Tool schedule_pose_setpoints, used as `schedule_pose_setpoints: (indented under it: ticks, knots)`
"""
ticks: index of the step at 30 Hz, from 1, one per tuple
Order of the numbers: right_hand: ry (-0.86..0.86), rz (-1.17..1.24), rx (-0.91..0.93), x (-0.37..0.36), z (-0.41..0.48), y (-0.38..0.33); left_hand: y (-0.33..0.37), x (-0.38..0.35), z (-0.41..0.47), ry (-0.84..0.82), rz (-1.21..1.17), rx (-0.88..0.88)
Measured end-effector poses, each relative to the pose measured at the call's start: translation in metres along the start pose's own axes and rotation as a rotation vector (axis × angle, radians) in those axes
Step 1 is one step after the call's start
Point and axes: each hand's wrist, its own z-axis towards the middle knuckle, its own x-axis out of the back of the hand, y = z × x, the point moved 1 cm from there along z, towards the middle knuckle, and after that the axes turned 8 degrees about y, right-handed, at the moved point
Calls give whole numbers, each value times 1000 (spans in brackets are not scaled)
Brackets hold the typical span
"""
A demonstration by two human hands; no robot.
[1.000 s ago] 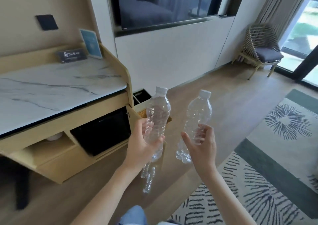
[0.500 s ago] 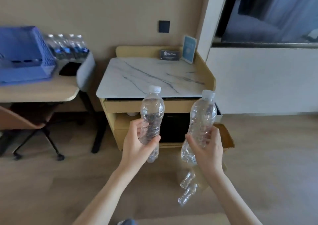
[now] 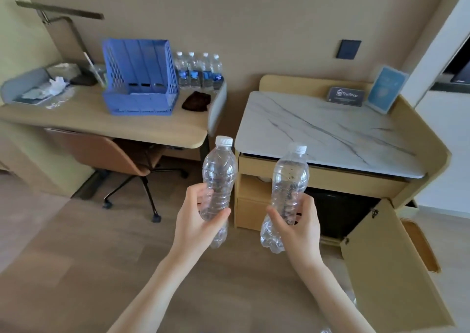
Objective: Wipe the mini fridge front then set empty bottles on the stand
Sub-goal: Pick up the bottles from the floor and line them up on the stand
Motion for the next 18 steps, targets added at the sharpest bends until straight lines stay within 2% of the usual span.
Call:
schedule_pose_setpoints:
  ticks: [7, 12, 18]
  knots:
    - [-40, -36, -37, -45, 32, 0, -30, 6, 55, 18, 24, 25]
    - [-6, -75, -74, -51, 80, 22, -45, -34, 90, -16, 26, 71]
    - [30, -61, -96, -58, 179, 55, -54, -103, 154, -26, 32, 91]
